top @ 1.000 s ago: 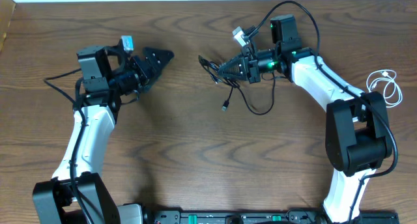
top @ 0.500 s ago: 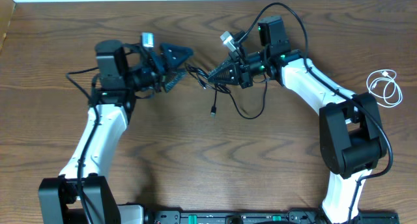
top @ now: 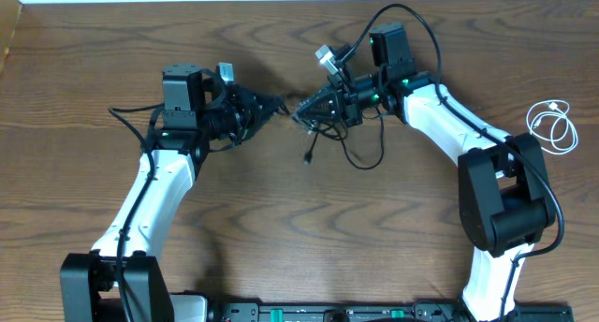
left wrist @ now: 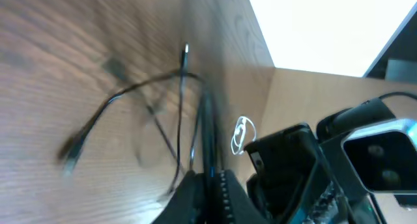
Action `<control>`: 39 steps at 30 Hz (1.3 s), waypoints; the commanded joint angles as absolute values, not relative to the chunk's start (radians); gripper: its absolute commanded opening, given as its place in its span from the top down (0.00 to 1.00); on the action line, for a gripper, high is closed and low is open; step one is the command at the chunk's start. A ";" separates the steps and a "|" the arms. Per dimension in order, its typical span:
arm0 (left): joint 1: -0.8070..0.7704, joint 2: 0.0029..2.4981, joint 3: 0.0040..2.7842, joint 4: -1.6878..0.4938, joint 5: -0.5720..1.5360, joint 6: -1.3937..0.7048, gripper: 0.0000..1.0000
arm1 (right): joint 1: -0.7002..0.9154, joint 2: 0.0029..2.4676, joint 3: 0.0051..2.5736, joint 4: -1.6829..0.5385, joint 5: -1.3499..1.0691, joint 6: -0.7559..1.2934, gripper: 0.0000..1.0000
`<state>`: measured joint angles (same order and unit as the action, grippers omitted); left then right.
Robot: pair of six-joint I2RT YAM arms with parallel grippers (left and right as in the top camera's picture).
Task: Untangle cables
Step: 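Bring the left gripper to the black cable and grasp it beside the right gripper, then pull the grippers apart, left leftward and right rightward, stretching the black cable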
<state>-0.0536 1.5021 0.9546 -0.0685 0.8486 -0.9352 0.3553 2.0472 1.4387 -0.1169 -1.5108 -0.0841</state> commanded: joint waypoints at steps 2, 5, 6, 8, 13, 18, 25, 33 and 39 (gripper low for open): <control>-0.052 1.502 0.966 -0.076 0.795 -0.910 0.92 | 0.352 2.038 1.444 -0.123 -1.473 -0.072 0.95; -0.051 1.502 0.966 -0.098 0.793 -0.906 0.92 | 0.339 2.038 1.444 -0.125 -1.420 -0.032 0.83; -0.051 1.502 0.966 -0.107 0.788 -0.906 0.92 | 0.334 2.038 1.444 -0.130 -1.390 -0.015 0.78; -0.051 1.502 0.966 -0.128 0.763 -0.905 0.92 | 0.327 2.038 1.444 -0.149 -1.312 0.019 0.67; -0.051 1.502 0.966 -0.161 0.736 -0.880 0.92 | 0.318 2.038 1.444 -0.232 -1.004 0.119 0.60; -0.051 1.502 0.966 -0.172 0.740 -0.786 0.92 | 0.326 2.038 1.444 -0.272 -0.848 0.146 0.54; -0.051 1.502 0.966 -0.133 0.768 -0.702 0.92 | 0.358 2.039 1.444 -0.282 -0.744 0.146 0.49; -0.051 1.502 0.966 0.097 0.955 -0.743 0.92 | 0.426 2.040 1.444 -0.296 -0.545 0.172 0.38; -0.050 1.502 0.966 0.223 1.105 -0.791 0.92 | 0.486 2.048 1.444 -0.336 -0.181 0.183 0.21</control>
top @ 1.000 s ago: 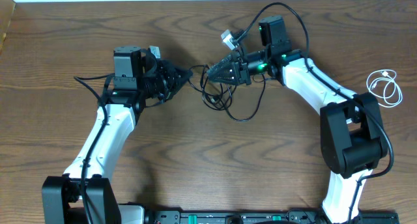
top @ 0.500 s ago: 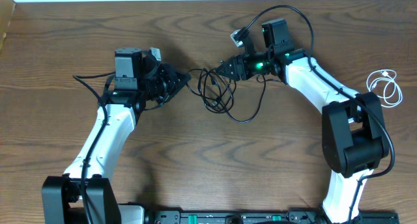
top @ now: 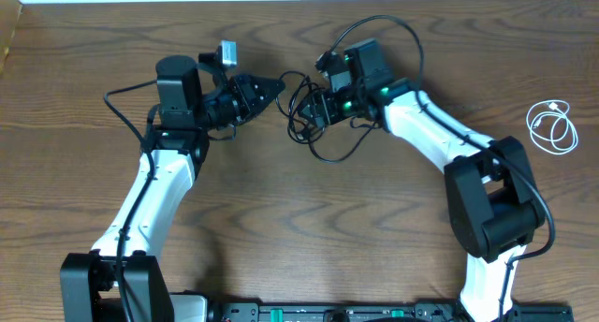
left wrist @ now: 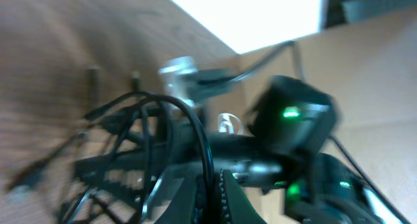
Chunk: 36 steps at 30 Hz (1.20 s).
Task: Untangle cables
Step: 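Pull the grippers apart, left leftward and right rightward, stretching the black cable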
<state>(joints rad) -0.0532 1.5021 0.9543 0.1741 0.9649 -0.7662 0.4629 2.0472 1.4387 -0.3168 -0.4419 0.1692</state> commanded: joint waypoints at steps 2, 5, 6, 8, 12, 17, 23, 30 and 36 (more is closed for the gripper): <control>-0.043 1.502 0.966 0.245 1.135 -0.818 0.92 | 0.492 2.048 1.443 -0.359 -0.052 0.202 0.19; -0.021 1.502 0.966 0.279 1.173 -0.869 0.92 | 0.492 2.048 1.443 -0.389 0.102 0.217 0.17; -0.010 1.502 0.966 0.299 1.193 -0.889 0.92 | 0.490 2.048 1.443 -0.397 0.136 0.217 0.16; 0.012 1.502 0.966 0.339 1.227 -0.915 0.92 | 0.484 2.048 1.441 -0.406 0.188 0.217 0.13; 0.072 1.502 0.966 0.388 1.273 -0.979 0.92 | 0.463 2.048 1.431 -0.408 0.215 0.218 0.09; 0.160 1.502 0.966 0.391 1.335 -1.008 0.92 | 0.423 2.048 1.415 -0.414 0.238 0.218 0.05; 0.247 1.502 0.966 0.391 1.397 -1.008 0.92 | 0.355 2.048 1.401 -0.433 0.254 0.235 0.09; 0.276 1.502 0.966 0.391 1.402 -1.007 0.93 | 0.290 2.048 1.398 -0.465 0.248 0.292 0.07; 0.279 1.502 0.966 0.391 1.396 -1.004 0.92 | 0.268 2.048 1.398 -0.476 0.287 0.291 0.04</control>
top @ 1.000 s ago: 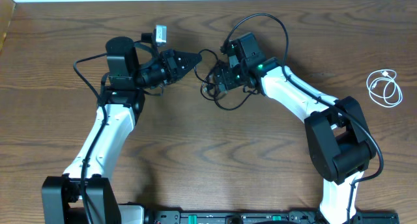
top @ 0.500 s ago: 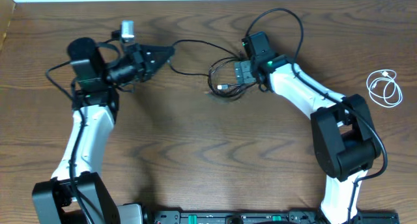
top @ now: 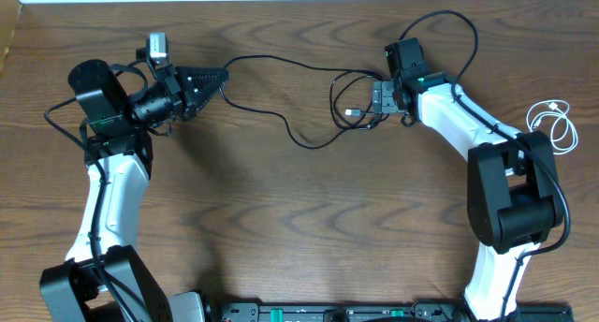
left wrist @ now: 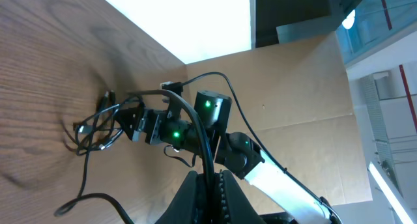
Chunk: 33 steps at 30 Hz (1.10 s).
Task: Untangle cables
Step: 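Pull the grippers apart, left leftward and right rightward, stretching the black cable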
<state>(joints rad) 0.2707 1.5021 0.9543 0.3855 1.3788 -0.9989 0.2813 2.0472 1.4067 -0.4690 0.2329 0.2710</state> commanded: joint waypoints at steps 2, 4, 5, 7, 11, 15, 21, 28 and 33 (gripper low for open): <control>0.283 1.502 0.966 0.391 1.396 -1.004 0.93 | 0.249 2.048 1.398 -0.494 0.367 0.291 0.03; 0.289 1.502 0.966 0.388 1.397 -1.004 0.92 | 0.229 2.048 1.398 -0.513 0.425 0.291 0.02; 0.293 1.502 0.966 0.382 1.397 -1.004 0.92 | 0.215 2.048 1.398 -0.521 0.444 0.292 0.02; 0.305 1.502 0.966 0.372 1.400 -1.004 0.92 | 0.184 2.048 1.398 -0.534 0.447 0.291 0.01; 0.344 1.502 0.966 0.344 1.406 -1.004 0.92 | 0.091 2.048 1.397 -0.566 0.421 0.292 0.01; 0.385 1.502 0.965 0.341 1.407 -1.004 0.92 | 0.021 2.048 1.397 -0.575 0.304 0.292 0.01; 0.462 1.502 0.964 0.337 1.407 -1.004 0.93 | -0.045 2.048 1.396 -0.577 0.149 0.292 0.01; 0.485 1.502 0.930 0.253 1.390 -0.912 0.92 | -0.047 2.048 1.393 -0.555 -0.054 0.292 0.02; 0.447 1.502 0.914 0.107 1.262 -0.818 0.93 | 0.001 2.048 1.393 -0.516 -0.270 0.291 0.02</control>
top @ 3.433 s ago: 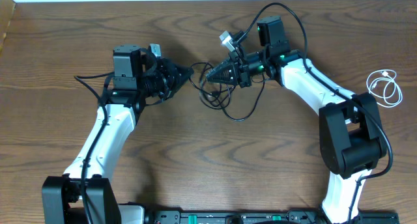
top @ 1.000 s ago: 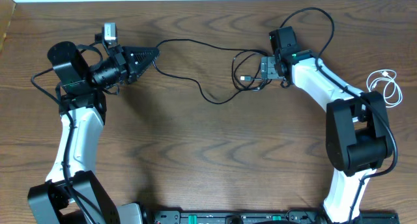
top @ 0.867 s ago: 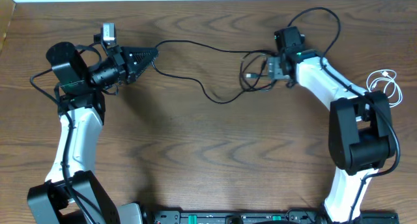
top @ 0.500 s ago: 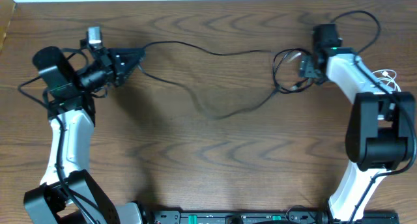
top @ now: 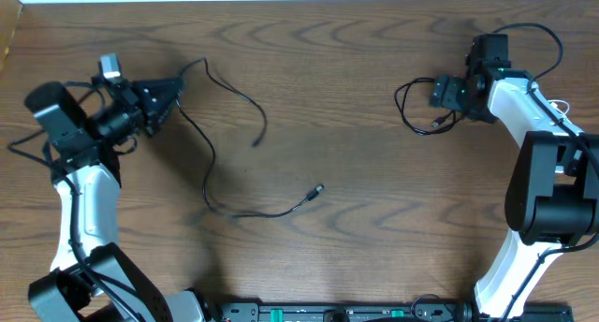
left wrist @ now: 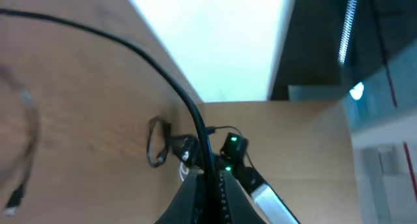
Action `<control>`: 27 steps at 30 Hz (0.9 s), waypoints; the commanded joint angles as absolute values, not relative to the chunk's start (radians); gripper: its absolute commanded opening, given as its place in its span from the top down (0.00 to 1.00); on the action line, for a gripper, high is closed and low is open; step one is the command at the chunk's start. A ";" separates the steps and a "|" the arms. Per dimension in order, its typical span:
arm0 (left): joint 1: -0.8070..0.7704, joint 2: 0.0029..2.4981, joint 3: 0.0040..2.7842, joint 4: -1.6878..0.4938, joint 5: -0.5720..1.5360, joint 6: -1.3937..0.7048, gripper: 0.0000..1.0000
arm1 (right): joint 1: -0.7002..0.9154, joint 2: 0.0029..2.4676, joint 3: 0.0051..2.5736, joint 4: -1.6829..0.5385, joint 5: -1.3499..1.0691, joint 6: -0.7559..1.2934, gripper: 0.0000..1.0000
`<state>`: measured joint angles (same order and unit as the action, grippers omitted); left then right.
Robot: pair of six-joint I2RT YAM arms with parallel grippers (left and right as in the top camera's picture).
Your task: Untangle cables
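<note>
My left gripper (top: 173, 90) at the far left is shut on a long black cable (top: 208, 172). One end of that cable curls to the upper middle, and its plug end (top: 318, 189) lies on the table's centre. In the left wrist view the fingers (left wrist: 225, 201) pinch this cable (left wrist: 130, 48) as it arcs away to the upper left. At the far right, my right gripper (top: 440, 90) is shut on a second black cable, a small looped bundle (top: 415, 107). The two cables lie well apart. That bundle (left wrist: 156, 142) also shows small in the distance.
A white coiled cable (top: 560, 105) is mostly hidden behind the right forearm near the right edge. The wooden table (top: 374, 228) ends at a white strip along the back.
The left gripper moved further left and the right gripper further right. The long cable, then stretched between them, has come free of the bundle and lies slack on the table.
Both grippers first met at the table's middle on one black tangle. Then they stood a little apart with loops between them. Later they were wide apart with one cable stretched across. Now each holds a separate cable.
</note>
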<state>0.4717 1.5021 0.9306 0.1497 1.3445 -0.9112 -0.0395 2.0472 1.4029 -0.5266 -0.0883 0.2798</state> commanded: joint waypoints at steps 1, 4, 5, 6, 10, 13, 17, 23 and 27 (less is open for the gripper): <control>0.433 1.502 0.912 0.075 1.226 -0.793 0.92 | 0.015 2.048 1.393 -0.513 -0.273 0.291 0.02; 0.383 1.502 0.912 -0.022 1.118 -0.707 0.92 | 0.063 2.048 1.393 -0.506 -0.268 0.279 0.02; 0.364 1.502 0.912 -0.056 1.077 -0.683 0.92 | 0.078 2.048 1.393 -0.502 -0.268 0.273 0.01; 0.342 1.502 0.912 -0.094 1.025 -0.655 0.92 | 0.096 2.048 1.393 -0.495 -0.262 0.271 0.01; 0.254 1.502 0.912 -0.238 0.778 -0.530 0.92 | 0.171 2.048 1.393 -0.471 -0.199 0.268 0.01; 0.228 1.502 0.912 -0.306 0.598 -0.512 0.92 | 0.206 2.048 1.393 -0.456 -0.193 0.268 0.01; 0.224 1.502 0.912 -0.336 0.462 -0.512 0.58 | 0.265 2.048 1.393 -0.419 -0.194 0.268 0.03; 0.223 1.502 0.912 -0.341 0.459 -0.513 0.25 | 0.329 2.048 1.393 -0.373 -0.218 0.268 0.16; 0.208 1.502 0.912 -0.451 0.445 -0.513 0.25 | 0.386 2.048 1.393 -0.338 -0.219 0.268 0.24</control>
<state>0.2207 1.5021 0.9161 -0.3866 0.4862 -0.5236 0.3470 2.0476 1.3983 -0.3531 -0.2104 0.2752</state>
